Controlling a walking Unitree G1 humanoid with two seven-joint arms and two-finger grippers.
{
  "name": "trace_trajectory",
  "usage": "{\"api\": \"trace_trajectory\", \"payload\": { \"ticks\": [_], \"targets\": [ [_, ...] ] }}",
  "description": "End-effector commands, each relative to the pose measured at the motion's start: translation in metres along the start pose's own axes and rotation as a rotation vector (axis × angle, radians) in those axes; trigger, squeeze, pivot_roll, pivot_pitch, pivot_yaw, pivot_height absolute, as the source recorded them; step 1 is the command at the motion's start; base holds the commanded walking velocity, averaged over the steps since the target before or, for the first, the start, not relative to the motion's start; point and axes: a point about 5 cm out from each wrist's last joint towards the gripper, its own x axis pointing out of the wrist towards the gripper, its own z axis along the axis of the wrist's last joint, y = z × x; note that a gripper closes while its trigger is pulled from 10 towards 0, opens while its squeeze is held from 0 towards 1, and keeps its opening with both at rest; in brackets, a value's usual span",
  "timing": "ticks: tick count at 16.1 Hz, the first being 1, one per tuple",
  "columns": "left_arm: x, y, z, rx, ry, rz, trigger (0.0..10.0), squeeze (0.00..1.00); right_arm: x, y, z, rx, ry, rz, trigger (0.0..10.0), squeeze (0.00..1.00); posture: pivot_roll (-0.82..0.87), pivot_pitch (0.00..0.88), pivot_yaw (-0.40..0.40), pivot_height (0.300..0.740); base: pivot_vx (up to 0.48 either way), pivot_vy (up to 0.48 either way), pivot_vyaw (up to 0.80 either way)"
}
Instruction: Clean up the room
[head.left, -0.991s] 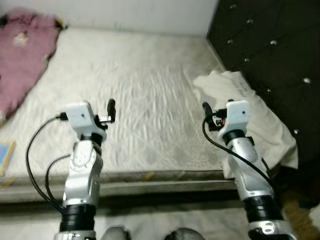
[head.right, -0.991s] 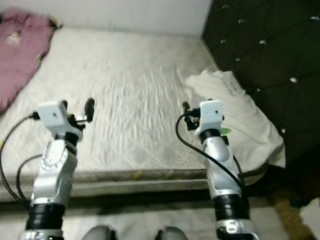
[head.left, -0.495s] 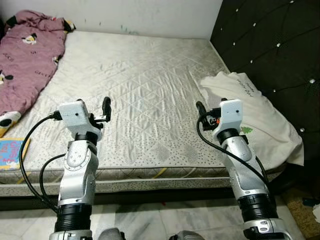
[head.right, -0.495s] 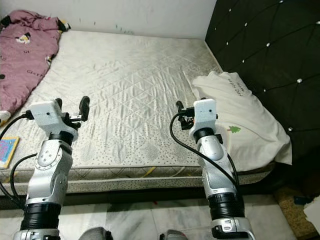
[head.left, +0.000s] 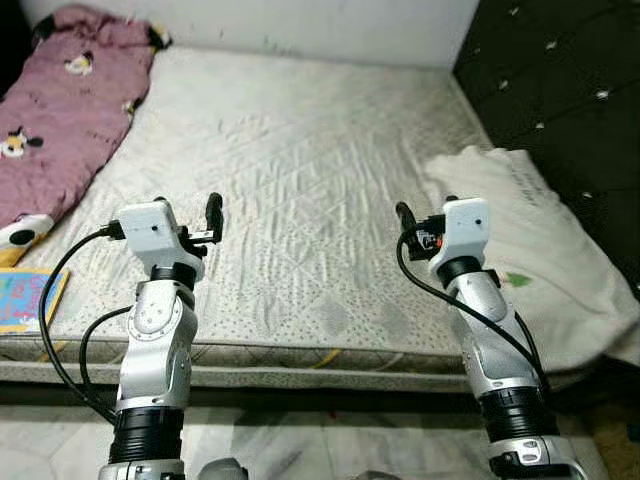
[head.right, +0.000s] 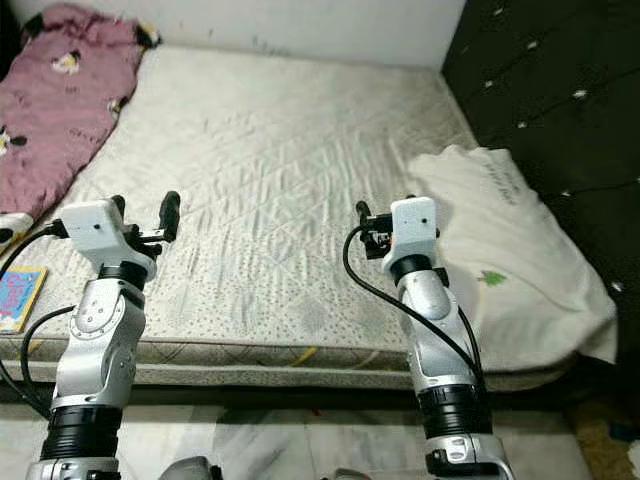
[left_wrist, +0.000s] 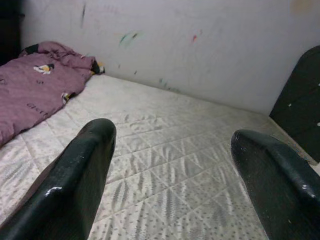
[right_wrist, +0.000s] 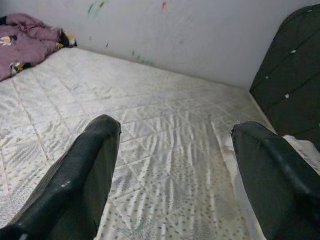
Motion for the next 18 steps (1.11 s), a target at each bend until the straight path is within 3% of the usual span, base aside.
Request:
{"api": "trace_trajectory", "payload": {
  "ticks": [1,11,13,18],
  "targets": [
    [0.0007,-0.0029,0.0044,0.008,-0.019,-0.019,10.0,0.00,-0.0004,-0.0012,-0.0005,0.003,0.006,-0.002,10.0,0.00,-0.02,0.000,-0.070,0.740,0.349,0.000,0.00],
    [0.0007,-0.0011,0.0007,0.011,0.015,0.005,10.0,0.00,-0.0010,-0.0010,-0.0037,0.032,0.026,-0.012,10.0,0.00,-0.01,0.000,-0.066,0.740,0.055,0.000,-0.08],
    [0.0013,-0.0016,0.0008,0.002,0.017,-0.003,10.0,0.00,-0.0007,-0.0017,-0.0036,0.026,0.028,-0.016,10.0,0.00,-0.02,0.000,-0.065,0.740,0.000,0.456,-0.80],
    [0.0026,-0.0007,0.0003,-0.019,0.022,0.015,10.0,0.00,0.0008,-0.0015,-0.0067,0.017,0.058,-0.007,10.0,0.00,-0.02,0.000,-0.071,0.740,0.000,0.480,0.00]
  ]
}}
